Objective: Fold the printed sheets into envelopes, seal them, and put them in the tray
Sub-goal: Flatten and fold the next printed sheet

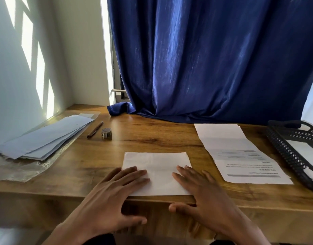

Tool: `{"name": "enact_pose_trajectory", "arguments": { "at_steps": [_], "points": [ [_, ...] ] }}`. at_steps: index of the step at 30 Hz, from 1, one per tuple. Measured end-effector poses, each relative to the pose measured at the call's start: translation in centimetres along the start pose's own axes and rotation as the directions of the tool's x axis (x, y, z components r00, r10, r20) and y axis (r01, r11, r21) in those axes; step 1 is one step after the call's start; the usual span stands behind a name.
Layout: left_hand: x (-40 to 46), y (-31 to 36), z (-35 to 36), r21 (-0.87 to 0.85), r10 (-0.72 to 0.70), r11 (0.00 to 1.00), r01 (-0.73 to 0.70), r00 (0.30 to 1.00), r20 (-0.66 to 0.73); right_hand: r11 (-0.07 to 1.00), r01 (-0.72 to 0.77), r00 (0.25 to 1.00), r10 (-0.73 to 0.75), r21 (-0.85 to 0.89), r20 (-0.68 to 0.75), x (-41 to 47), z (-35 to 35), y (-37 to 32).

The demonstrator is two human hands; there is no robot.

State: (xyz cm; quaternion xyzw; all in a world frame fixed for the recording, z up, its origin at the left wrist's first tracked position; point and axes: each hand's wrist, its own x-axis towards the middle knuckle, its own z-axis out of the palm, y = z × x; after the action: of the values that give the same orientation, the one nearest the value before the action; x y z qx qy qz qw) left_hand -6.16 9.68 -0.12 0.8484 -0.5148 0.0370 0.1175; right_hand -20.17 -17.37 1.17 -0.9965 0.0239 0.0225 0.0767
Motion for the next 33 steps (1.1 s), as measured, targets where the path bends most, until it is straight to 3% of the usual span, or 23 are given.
{"name": "enact_pose_trajectory", "arguments": {
  "at_steps": [4, 8, 14, 19, 23, 26, 33],
  "points": [
    [-1.7, -0.1, 0.5, -0.092, 0.076, 0.991, -0.093, 0.982, -0.172, 0.992, 0.098, 0.988, -0.107, -0.076, -0.115, -2.1, 1.3, 0.6],
    [-2.0, -0.5, 0.4, -0.308, 0.043, 0.943, -0.126, 0.963, -0.265, 0.974, 0.189, 0.946, -0.148, 0.121, -0.289, -2.9, 1.1, 1.3],
    [-0.6, -1.3, -0.5, -0.531, -0.091, 0.842, -0.094, 0.945, -0.313, 0.798, 0.187, 0.913, 0.075, 0.574, -0.402, -1.7, 0.1, 1.8],
    [2.5, -2.1, -1.4, -0.643, -0.287, 0.766, 0.000, 0.894, -0.343, 0.760, 0.099, 0.879, 0.236, 0.643, -0.414, 1.0, -1.1, 1.6],
    [4.2, -2.7, -0.9, -0.524, -0.375, 0.839, 0.145, 0.852, -0.364, 0.794, -0.008, 0.858, 0.318, 0.608, -0.404, 2.6, -0.5, 1.6],
    [4.7, -2.8, -0.3, -0.385, -0.441, 0.859, 0.337, 0.869, -0.223, 0.883, -0.105, 0.873, 0.303, 0.457, -0.383, 3.0, 0.4, 1.9],
    [4.4, -2.7, 0.1, -0.289, -0.396, 0.899, 0.330, 0.893, -0.212, 0.922, -0.133, 0.876, 0.281, 0.364, -0.392, 3.1, 0.7, 1.8]
  ]
}}
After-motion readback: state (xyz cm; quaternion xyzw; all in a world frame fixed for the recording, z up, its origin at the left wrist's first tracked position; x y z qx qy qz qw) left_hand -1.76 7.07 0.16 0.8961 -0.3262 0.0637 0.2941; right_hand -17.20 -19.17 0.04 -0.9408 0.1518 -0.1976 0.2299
